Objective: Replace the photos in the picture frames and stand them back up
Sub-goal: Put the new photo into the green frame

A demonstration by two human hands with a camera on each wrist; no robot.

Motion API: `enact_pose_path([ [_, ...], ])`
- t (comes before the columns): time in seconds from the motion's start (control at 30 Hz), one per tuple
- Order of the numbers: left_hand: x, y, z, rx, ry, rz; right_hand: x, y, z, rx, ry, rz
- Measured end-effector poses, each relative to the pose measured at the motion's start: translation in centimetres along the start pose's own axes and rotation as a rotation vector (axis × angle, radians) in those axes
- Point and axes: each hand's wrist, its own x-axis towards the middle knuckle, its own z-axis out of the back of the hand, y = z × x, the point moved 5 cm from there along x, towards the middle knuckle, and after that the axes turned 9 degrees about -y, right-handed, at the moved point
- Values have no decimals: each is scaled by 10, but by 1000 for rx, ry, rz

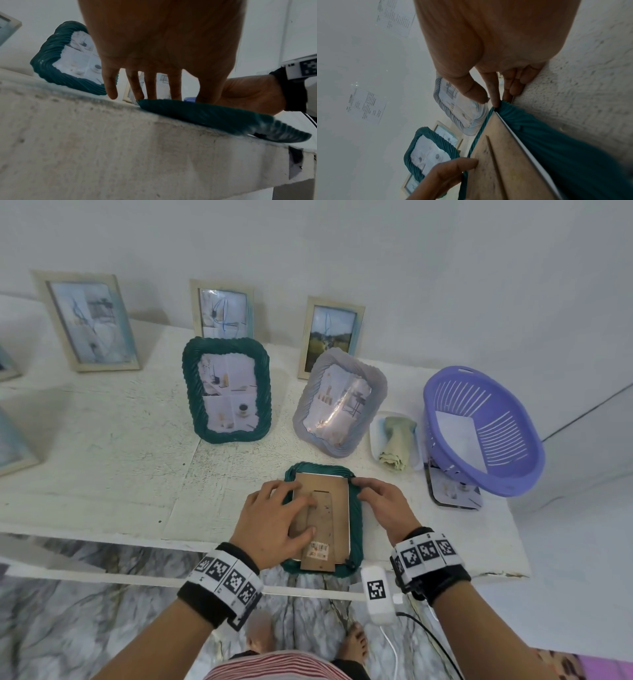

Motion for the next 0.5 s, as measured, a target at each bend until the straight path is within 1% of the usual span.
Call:
enact_pose_path([
  [0.13, 1, -1, 0, 64, 4, -11, -2, 0, 1, -8, -10, 3],
  [0.27, 3, -3, -1, 85, 22, -10, -5, 4, 2, -22, 31, 31],
  [0.37, 5, -4, 1, 93, 31, -10, -9, 9, -1, -82, 62, 74],
  [0.5, 4, -4, 0, 100, 27, -14, -12, 12, 1, -108, 41, 76],
])
